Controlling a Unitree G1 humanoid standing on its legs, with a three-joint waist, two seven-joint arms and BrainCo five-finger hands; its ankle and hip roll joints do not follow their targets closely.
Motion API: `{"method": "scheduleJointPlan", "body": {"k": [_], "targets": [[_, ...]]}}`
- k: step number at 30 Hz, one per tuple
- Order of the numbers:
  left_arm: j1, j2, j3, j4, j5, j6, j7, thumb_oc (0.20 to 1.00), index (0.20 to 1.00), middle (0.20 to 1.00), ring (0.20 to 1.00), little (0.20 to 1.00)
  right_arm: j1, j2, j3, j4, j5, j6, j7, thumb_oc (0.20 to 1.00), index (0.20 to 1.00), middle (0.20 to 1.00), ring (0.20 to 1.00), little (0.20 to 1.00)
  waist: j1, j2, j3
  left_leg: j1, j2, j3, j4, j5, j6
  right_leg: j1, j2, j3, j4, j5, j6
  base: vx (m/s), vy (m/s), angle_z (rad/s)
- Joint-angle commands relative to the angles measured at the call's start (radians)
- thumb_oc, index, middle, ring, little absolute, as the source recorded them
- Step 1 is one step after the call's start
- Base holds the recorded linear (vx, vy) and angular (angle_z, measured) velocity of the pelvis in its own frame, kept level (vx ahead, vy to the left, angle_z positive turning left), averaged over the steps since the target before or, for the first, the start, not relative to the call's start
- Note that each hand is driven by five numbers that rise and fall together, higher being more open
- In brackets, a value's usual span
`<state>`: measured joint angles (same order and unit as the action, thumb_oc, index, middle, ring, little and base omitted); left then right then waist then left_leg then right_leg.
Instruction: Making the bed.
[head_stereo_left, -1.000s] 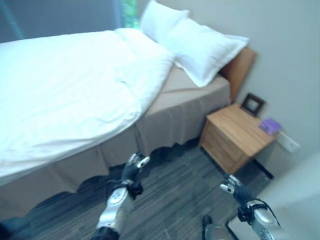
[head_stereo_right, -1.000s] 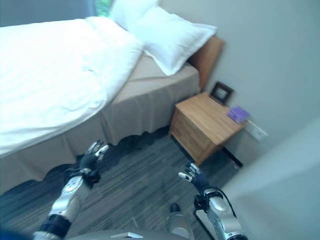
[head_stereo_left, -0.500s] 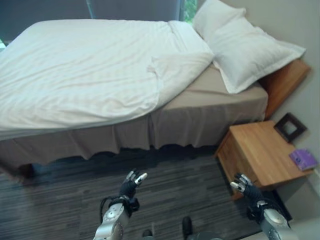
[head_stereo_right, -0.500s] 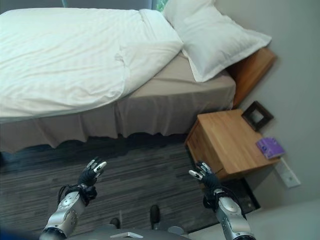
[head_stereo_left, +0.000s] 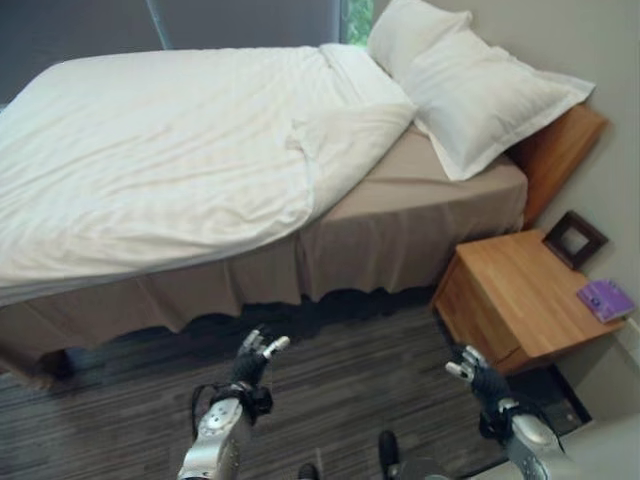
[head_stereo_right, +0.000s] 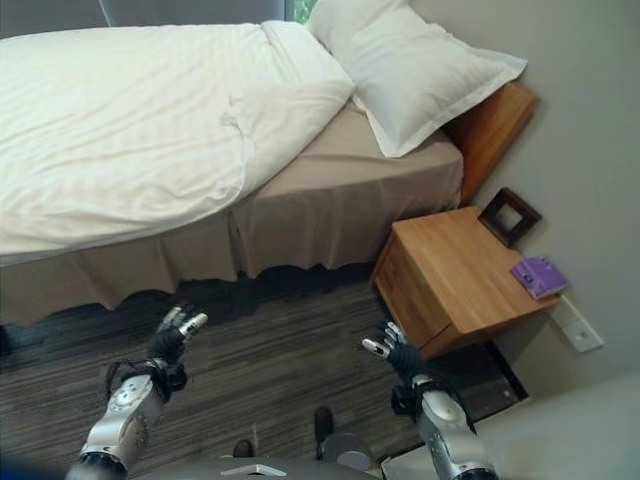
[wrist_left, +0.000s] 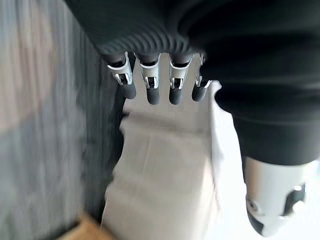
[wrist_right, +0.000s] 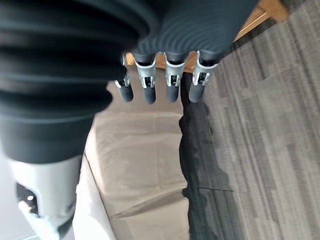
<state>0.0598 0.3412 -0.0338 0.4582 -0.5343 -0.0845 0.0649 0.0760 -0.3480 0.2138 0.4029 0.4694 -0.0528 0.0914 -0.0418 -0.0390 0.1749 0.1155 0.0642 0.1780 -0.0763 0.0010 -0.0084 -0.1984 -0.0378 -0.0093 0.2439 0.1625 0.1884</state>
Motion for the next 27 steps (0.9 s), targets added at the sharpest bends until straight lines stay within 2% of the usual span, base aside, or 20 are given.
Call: {"method": "scheduleJointPlan", "body": {"k": [1,3,4,6,8,9,11,12,13,14,15,16,17,18,20,21,22,23,24,27], "targets": [[-0.028,0.067,0.061,-0.045,0.025,-0.076,0.025,1.0,1.0,1.0,1.0,1.0,-0.001,0.001,-0.004,-0.078,-0.01,-0.03,0.006,1.0,1.0,1.0,1.0,1.0,-0.029,-0.001,0.008,0.039,-0.044,-0.047,0.033,-0.059,0.002,-0.033,-0.098,0.005,0.045,0.035,0.027,0.3,0.045,-0.12],[-0.031,0.073,0.057,-0.055,0.034,-0.076,0.018,1.0,1.0,1.0,1.0,1.0,0.008,-0.003,-0.007,-0.076,-0.013,-0.03,0.01,1.0,1.0,1.0,1.0,1.0,-0.046,0.002,0.015,0.064,-0.042,-0.058,0.029,-0.074,-0.003,-0.045,-0.104,0.014,-0.003,0.054,0.029,0.27,-0.027,0.06],[-0.056,0.09,0.051,-0.059,0.047,-0.076,0.007,1.0,1.0,1.0,1.0,1.0,0.016,-0.005,-0.019,-0.055,-0.014,-0.029,0.011,1.0,1.0,1.0,1.0,1.0,-0.074,0.007,0.029,0.108,-0.034,-0.071,0.018,-0.094,-0.016,-0.09,-0.119,0.004,-0.126,0.091,0.033,0.52,-0.08,0.18],[-0.107,0.102,0.021,-0.034,0.068,-0.079,0.012,1.0,1.0,1.0,1.0,1.0,0.037,0.006,-0.032,-0.034,-0.007,-0.022,-0.002,1.0,1.0,1.0,1.0,1.0,-0.118,0.01,0.018,0.157,-0.011,-0.105,-0.003,-0.114,-0.034,-0.101,-0.103,0.056,-0.248,0.058,0.035,0.45,-0.1,0.23],[-0.127,0.094,0.007,-0.035,0.07,-0.084,0.012,1.0,1.0,1.0,1.0,1.0,0.045,0.011,-0.041,-0.022,0.0,-0.024,-0.003,1.0,1.0,1.0,1.0,1.0,-0.13,0.014,0.011,0.188,0.001,-0.123,-0.009,-0.128,-0.041,-0.105,-0.101,0.055,-0.27,0.053,0.033,0.4,-0.16,0.38],[-0.147,0.078,-0.007,-0.028,0.056,-0.091,0.01,1.0,1.0,1.0,1.0,1.0,0.06,0.007,-0.044,-0.035,-0.002,-0.024,0.001,1.0,1.0,1.0,1.0,1.0,-0.141,0.007,-0.012,0.233,0.018,-0.144,-0.01,-0.153,-0.055,-0.105,-0.117,0.018,-0.266,0.06,0.035,0.64,-0.331,0.43],[-0.142,0.05,-0.016,-0.03,0.034,-0.093,0.007,1.0,1.0,1.0,1.0,1.0,0.063,-0.007,-0.042,-0.036,-0.008,-0.023,0.007,1.0,1.0,1.0,1.0,1.0,-0.148,0.005,-0.039,0.252,0.052,-0.144,0.022,-0.142,-0.072,-0.086,-0.109,-0.023,-0.219,0.055,0.019,0.52,-0.324,0.65],[-0.141,0.04,-0.021,-0.027,0.024,-0.089,0.005,1.0,1.0,1.0,1.0,1.0,0.053,-0.009,-0.038,-0.026,-0.004,-0.022,0.006,1.0,1.0,1.0,1.0,1.0,-0.15,0.014,-0.054,0.252,0.087,-0.136,0.056,-0.101,-0.091,-0.081,-0.087,-0.035,-0.193,0.033,0.004,0.27,-0.189,0.7],[-0.141,0.04,-0.021,-0.028,0.024,-0.089,0.005,1.0,1.0,1.0,1.0,1.0,0.052,-0.01,-0.038,-0.026,-0.004,-0.023,0.006,1.0,1.0,1.0,1.0,1.0,-0.151,0.017,-0.054,0.252,0.09,-0.136,0.055,-0.102,-0.092,-0.081,-0.085,-0.037,-0.191,0.032,0.003,0.31,-0.218,0.39],[-0.135,0.025,-0.026,-0.018,0.009,-0.089,0.012,1.0,1.0,1.0,1.0,1.0,0.037,-0.015,-0.033,-0.002,0.002,-0.025,-0.005,1.0,1.0,1.0,1.0,1.0,-0.154,0.028,-0.07,0.22,0.125,-0.142,0.146,-0.017,-0.108,-0.067,-0.061,-0.045,-0.166,0.016,-0.021,0.47,-0.409,0.16],[-0.135,-0.011,-0.026,-0.005,-0.07,-0.087,0.04,1.0,1.0,1.0,1.0,1.0,-0.006,-0.021,-0.012,-0.003,0.028,-0.035,-0.029,1.0,1.0,1.0,1.0,1.0,-0.144,0.017,-0.077,0.09,0.171,-0.107,0.462,0.138,-0.106,0.018,-0.035,-0.079,-0.172,-0.033,-0.083,0.64,-0.603,-0.09],[-0.134,-0.018,-0.021,-0.016,-0.109,-0.087,0.026,1.0,1.0,1.0,1.0,1.0,-0.014,-0.027,-0.009,-0.024,0.058,-0.043,-0.025,1.0,1.0,1.0,1.0,1.0,-0.129,-0.005,-0.066,0.02,0.181,-0.084,0.598,0.161,-0.092,0.077,-0.024,-0.083,-0.198,-0.048,-0.113,0.61,-0.657,0.05],[-0.127,-0.019,-0.032,-0.036,-0.092,-0.085,0.02,1.0,1.0,1.0,1.0,1.0,-0.019,-0.037,0.001,-0.038,0.057,-0.044,-0.019,1.0,1.0,1.0,1.0,1.0,-0.107,-0.023,-0.051,-0.027,0.183,-0.071,0.692,0.151,-0.072,0.123,-0.013,-0.081,-0.22,-0.063,-0.132,0.44,-0.484,-0.01],[-0.127,-0.017,-0.042,-0.049,-0.062,-0.086,0.029,1.0,1.0,1.0,1.0,1.0,-0.027,-0.054,0.009,-0.057,0.045,-0.047,-0.018,1.0,1.0,1.0,1.0,1.0,-0.086,-0.036,-0.03,-0.074,0.184,-0.048,0.736,0.133,-0.067,0.16,-0.01,-0.076,-0.238,-0.074,-0.143,0.35,-0.352,-0.17],[-0.146,-0.017,-0.05,-0.042,-0.054,-0.095,0.033,1.0,1.0,1.0,1.0,1.0,-0.049,-0.087,0.012,-0.057,0.022,-0.049,-0.037,1.0,1.0,1.0,1.0,1.0,-0.064,-0.042,-0.003,-0.164,0.19,-0.015,0.723,0.13,-0.083,0.212,-0.008,-0.064,-0.263,-0.079,-0.15,0.25,-0.157,-0.49],[-0.146,-0.017,-0.05,-0.042,-0.054,-0.095,0.032,1.0,1.0,1.0,1.0,1.0,-0.049,-0.087,0.011,-0.057,0.022,-0.049,-0.037,1.0,1.0,1.0,1.0,1.0,-0.064,-0.041,-0.002,-0.163,0.191,-0.015,0.725,0.129,-0.083,0.214,-0.008,-0.064,-0.264,-0.079,-0.151,0.25,-0.05,-0.24],[-0.154,-0.022,-0.049,-0.029,-0.067,-0.096,0.031,1.0,1.0,1.0,1.0,1.0,-0.052,-0.101,-0.003,-0.061,0.019,-0.051,-0.042,1.0,1.0,1.0,1.0,1.0,-0.068,-0.04,-0.002,-0.184,0.198,0.031,0.64,0.122,-0.092,0.239,-0.011,-0.071,-0.279,-0.086,-0.146,0.37,-0.009,-0.12],[-0.153,-0.022,-0.047,-0.002,-0.071,-0.091,0.019,1.0,1.0,1.0,1.0,1.0,-0.035,-0.113,-0.024,-0.066,0.024,-0.057,-0.033,1.0,1.0,1.0,1.0,1.0,-0.071,-0.028,-0.008,-0.192,0.202,0.08,0.498,0.151,-0.115,0.268,-0.013,-0.076,-0.286,-0.104,-0.136,0.47,-0.002,0.12],[-0.149,-0.017,-0.046,-0.003,-0.062,-0.091,0.018,1.0,1.0,1.0,1.0,1.0,-0.024,-0.12,-0.028,-0.075,0.016,-0.055,-0.028,1.0,1.0,1.0,1.0,1.0,-0.072,-0.024,-0.013,-0.201,0.188,0.083,0.433,0.171,-0.123,0.271,-0.016,-0.077,-0.286,-0.11,-0.134,0.43,0.035,0.3],[-0.144,-0.011,-0.041,0.0,-0.047,-0.091,0.019,1.0,1.0,1.0,1.0,1.0,0.006,-0.119,-0.049,-0.077,0.005,-0.051,-0.025,1.0,1.0,1.0,1.0,1.0,-0.079,-0.014,-0.019,-0.195,0.126,0.029,0.312,0.154,-0.119,0.304,-0.019,-0.065,-0.288,-0.131,-0.129,0.29,0.073,0.15]]}}
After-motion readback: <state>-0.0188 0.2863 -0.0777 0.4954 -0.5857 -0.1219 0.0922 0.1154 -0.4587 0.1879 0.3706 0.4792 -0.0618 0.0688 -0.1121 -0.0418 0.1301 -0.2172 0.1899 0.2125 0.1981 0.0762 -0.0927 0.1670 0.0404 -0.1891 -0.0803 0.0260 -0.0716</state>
